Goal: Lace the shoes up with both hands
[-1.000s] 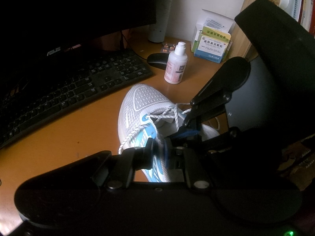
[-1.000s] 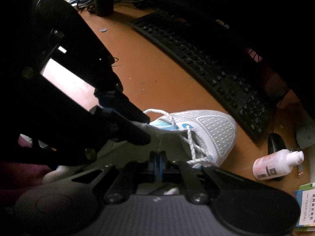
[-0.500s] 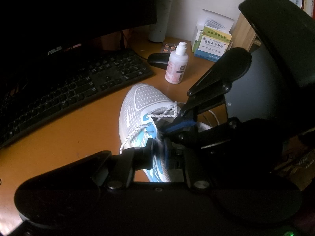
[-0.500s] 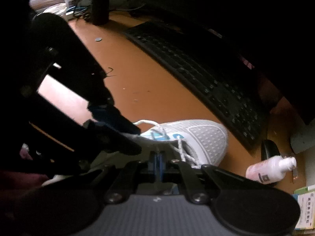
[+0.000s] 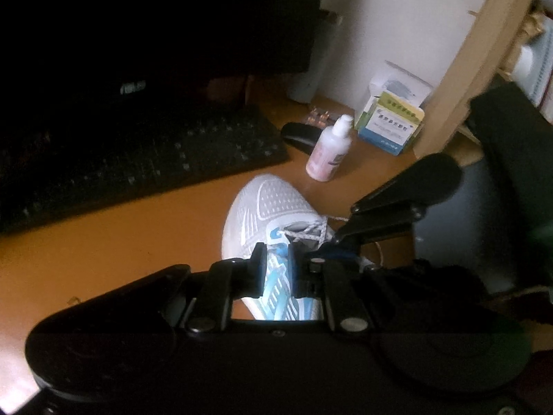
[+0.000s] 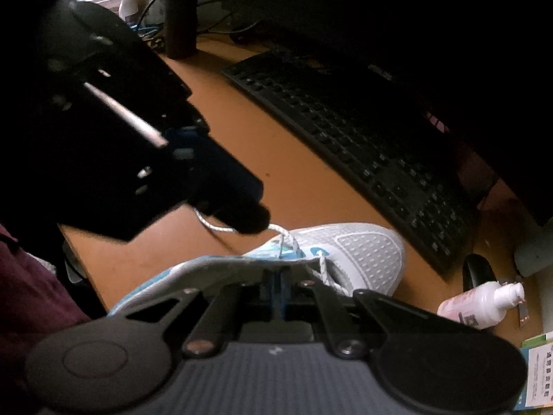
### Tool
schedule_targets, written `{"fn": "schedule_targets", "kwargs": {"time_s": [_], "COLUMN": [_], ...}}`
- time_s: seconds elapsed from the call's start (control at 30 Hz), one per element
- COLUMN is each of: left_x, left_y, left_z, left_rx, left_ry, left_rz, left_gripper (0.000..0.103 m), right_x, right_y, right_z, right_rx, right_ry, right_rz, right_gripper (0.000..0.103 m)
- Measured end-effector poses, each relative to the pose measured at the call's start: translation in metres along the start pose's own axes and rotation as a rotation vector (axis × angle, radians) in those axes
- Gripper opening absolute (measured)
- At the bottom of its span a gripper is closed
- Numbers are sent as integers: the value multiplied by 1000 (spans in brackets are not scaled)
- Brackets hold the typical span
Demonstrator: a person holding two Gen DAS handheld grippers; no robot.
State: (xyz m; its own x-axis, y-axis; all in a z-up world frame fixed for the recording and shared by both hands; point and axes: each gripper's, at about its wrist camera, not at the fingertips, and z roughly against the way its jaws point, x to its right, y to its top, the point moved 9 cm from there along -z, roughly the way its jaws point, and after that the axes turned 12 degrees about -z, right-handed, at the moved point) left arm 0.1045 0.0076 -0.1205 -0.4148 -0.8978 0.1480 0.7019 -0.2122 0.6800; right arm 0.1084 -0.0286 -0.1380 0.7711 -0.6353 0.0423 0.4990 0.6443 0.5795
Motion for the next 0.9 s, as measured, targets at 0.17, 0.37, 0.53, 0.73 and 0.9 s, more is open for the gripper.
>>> {"fn": "schedule_targets", "kwargs": {"time_s": [0.17, 0.37, 0.53, 0.73, 0.9], "left_x": [-7, -15, -17, -22, -22], "left_y": [-5, -5, -6, -11, -7], "left_z": [-15, -22, -26, -29, -19], "left_rx": [-12, -12, -7, 14, 65], "left_ry": [-45, -79, -110, -159, -140], "left_rz": [112, 208, 250, 316, 293], "left_gripper": [9, 9, 9, 9, 0], "right_x": [0, 1, 2, 2, 2], "right_y": [1, 1, 1, -2, -1], "right_z": [-2, -4, -5, -6, -6], "right_rx": [2, 2, -6, -11, -4], "right_ry": [-4, -9, -6, -8, -12], "right_rz": [-14, -23, -21, -21, -28], "right_gripper": [4, 4, 4, 4, 4]}}
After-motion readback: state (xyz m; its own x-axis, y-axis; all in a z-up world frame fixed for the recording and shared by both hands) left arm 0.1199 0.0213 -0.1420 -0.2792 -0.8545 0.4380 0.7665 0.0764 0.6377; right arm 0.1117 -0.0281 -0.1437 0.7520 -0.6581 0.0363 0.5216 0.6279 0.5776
